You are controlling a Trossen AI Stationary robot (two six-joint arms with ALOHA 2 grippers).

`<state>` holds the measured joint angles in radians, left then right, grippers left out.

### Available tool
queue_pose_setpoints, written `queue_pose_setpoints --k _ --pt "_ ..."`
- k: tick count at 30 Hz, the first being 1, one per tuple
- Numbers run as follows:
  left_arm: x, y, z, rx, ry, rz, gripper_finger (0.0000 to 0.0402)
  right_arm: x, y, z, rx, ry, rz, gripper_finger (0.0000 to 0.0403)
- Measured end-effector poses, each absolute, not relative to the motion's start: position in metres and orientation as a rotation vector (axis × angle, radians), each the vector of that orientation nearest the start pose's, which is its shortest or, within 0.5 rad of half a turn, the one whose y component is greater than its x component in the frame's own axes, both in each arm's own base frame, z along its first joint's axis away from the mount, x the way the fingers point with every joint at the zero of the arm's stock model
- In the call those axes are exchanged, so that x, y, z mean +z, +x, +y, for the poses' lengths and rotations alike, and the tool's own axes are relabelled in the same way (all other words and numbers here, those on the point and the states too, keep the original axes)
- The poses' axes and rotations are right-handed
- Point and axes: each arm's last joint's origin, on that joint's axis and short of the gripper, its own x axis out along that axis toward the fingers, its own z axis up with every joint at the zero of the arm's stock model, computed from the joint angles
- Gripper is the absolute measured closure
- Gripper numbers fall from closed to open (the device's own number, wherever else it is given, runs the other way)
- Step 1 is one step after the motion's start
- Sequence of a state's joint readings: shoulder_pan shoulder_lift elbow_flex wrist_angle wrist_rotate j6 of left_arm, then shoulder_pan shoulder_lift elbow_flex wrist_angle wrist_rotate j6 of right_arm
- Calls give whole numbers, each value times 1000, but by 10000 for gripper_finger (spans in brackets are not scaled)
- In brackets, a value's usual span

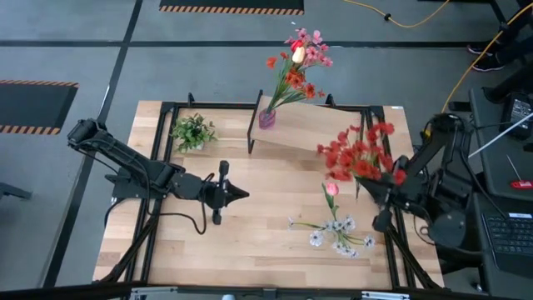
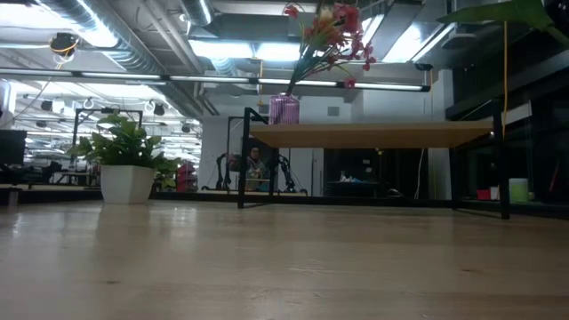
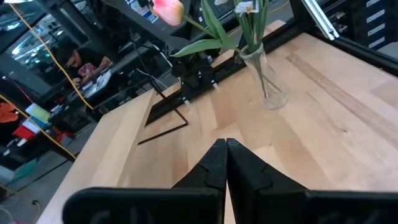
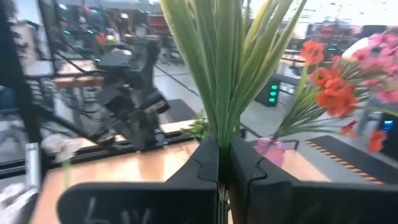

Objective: Pick and place flowers into a vace then onto a shelf
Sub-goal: Put the orange flowers into the transparent vase

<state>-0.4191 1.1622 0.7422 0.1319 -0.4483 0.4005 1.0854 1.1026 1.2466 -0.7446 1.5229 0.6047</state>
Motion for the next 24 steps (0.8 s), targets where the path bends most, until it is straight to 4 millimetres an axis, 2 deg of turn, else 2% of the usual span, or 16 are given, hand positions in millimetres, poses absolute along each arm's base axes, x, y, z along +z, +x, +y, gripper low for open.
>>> queue_pose_setpoints --k 5,11,24 --pt "274 236 -92 -20 491 265 399 377 97 163 -361 45 10 397" --pt "274 236 -92 -19 490 265 399 367 75 164 -259 6 5 397" --pt "277 237 -92 -14 441 232 400 326 43 132 -67 25 50 397"
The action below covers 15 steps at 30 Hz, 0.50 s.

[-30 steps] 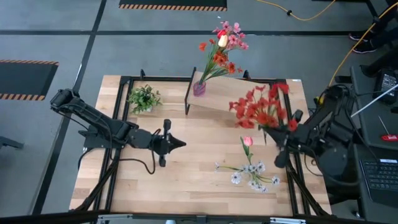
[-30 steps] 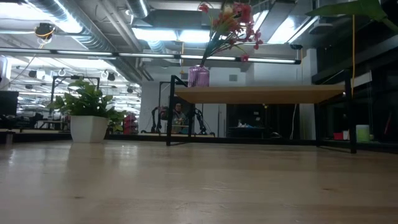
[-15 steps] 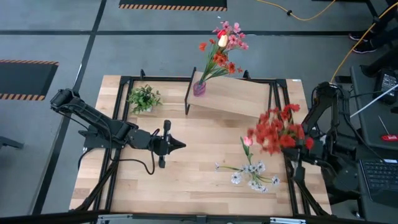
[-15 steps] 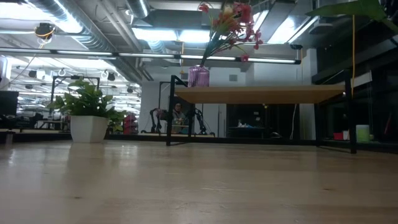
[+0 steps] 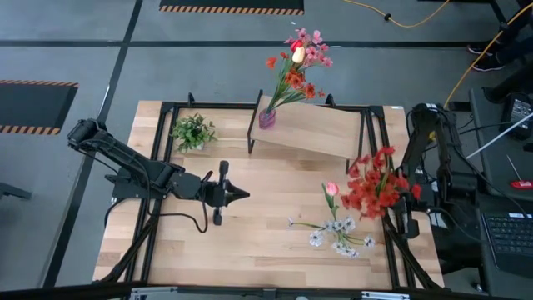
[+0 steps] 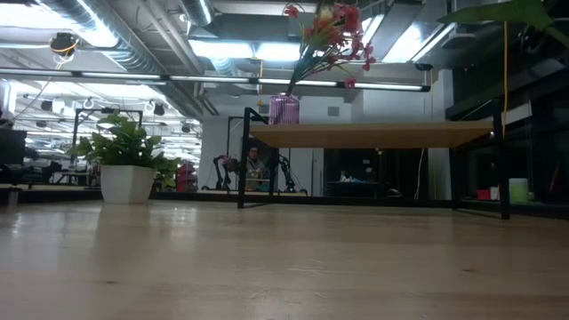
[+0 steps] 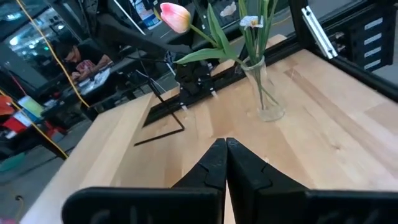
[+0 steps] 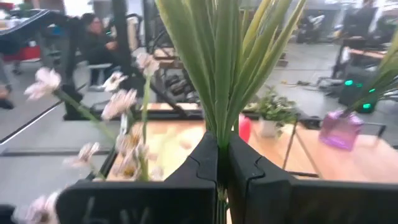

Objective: Pick and place flowers into a vace then onto a shelf
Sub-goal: Put the orange flowers into the transparent vase

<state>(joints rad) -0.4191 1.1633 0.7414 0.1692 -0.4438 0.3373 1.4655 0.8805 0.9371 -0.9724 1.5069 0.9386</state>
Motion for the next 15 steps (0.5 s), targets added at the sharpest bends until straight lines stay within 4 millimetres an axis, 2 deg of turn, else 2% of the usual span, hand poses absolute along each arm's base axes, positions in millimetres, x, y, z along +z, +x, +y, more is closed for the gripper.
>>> queue_pose_setpoints --k 6,15 --pt "277 237 -94 -78 334 226 397 315 38 132 -40 -6 34 397" --pt "282 238 -96 -112 203 175 398 298 37 149 -52 -19 1 397"
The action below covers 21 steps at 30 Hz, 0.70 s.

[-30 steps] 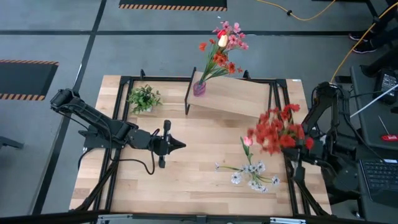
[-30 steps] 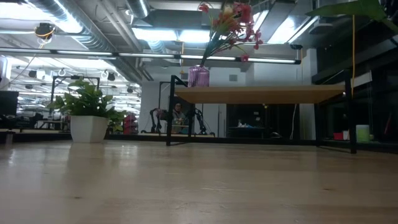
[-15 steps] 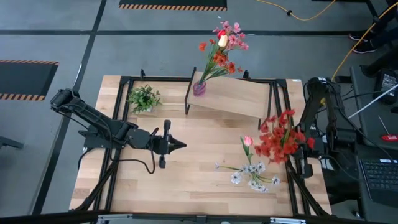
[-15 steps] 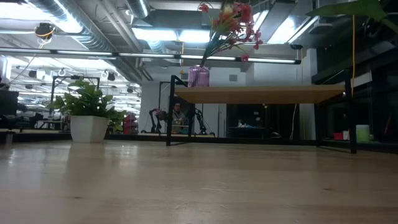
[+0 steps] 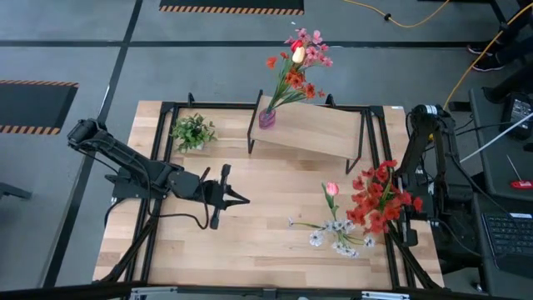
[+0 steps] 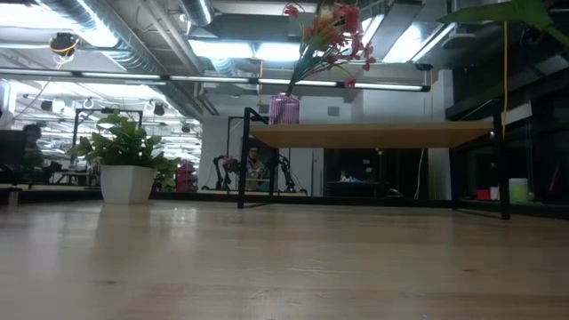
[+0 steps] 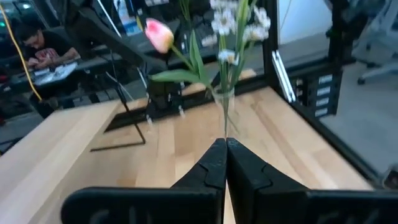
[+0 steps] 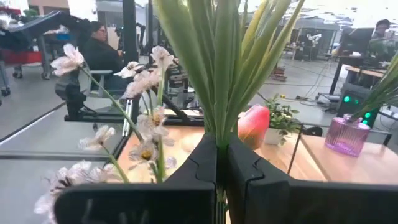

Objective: Pick and place flowers into a vace then onto a shelf
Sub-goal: Put the orange flowers into the transparent vase

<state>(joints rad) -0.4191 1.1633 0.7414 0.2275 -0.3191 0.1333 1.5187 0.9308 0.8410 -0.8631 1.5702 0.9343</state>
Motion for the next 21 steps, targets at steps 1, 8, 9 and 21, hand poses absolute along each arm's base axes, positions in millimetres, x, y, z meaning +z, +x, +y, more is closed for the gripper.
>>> queue_pose_setpoints --k 1,8,9,21 --pt "283 239 -96 -111 197 161 398 298 37 152 -50 -11 0 397" --pt "293 240 -97 -100 123 67 399 298 34 165 -7 -2 25 397" --pt "293 241 -97 -98 114 55 398 298 33 166 20 -9 48 397" --pt "271 270 -107 -3 95 16 400 327 30 166 305 -78 149 398"
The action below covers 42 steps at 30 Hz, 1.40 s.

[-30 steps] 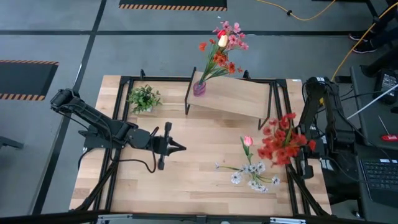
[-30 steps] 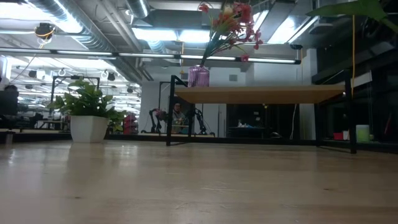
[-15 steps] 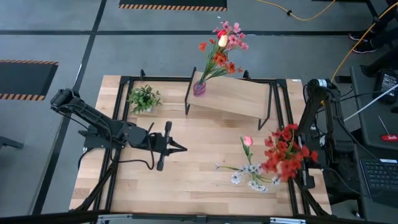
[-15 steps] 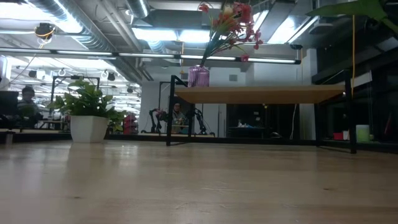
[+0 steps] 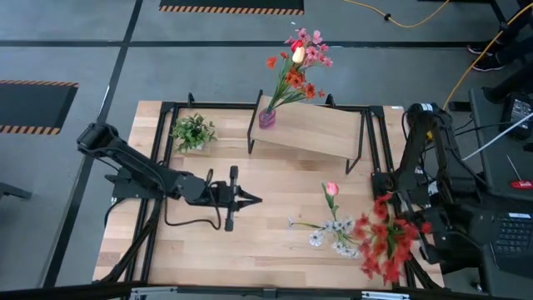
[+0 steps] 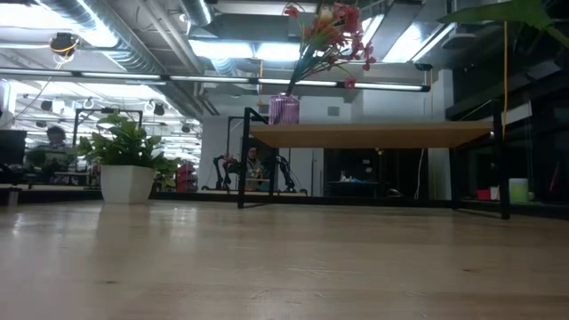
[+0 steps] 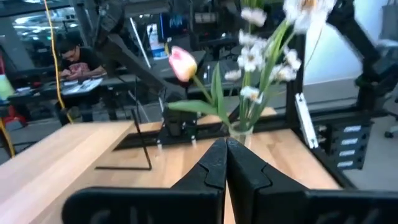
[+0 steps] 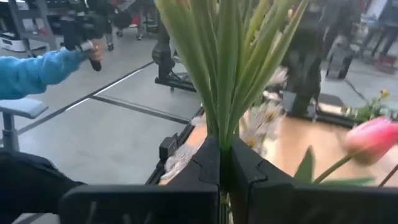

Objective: Pick and place flowers into a vace then onto a shelf
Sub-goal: Put the orange flowers into the transparent vase

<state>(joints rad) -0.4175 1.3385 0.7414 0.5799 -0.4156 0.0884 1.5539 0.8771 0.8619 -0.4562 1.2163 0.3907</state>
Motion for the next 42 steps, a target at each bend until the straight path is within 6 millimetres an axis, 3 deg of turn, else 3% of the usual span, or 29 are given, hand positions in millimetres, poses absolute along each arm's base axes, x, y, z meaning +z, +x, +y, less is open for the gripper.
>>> queue_pose_setpoints --k 5,12,16,19,30,42 --pt "253 282 -110 63 107 40 398 337 28 148 433 -112 150 399" --pt "243 290 -113 98 104 31 398 322 26 113 559 -62 112 399" --pt "245 290 -113 102 91 4 400 322 24 119 676 -155 59 399" --pt "247 291 -112 122 87 -2 399 330 24 120 710 -130 5 399" --pt "249 291 -112 154 77 -20 399 311 45 122 501 -117 -94 399" --pt "252 291 -112 155 65 -42 400 310 55 121 469 -120 -168 399"
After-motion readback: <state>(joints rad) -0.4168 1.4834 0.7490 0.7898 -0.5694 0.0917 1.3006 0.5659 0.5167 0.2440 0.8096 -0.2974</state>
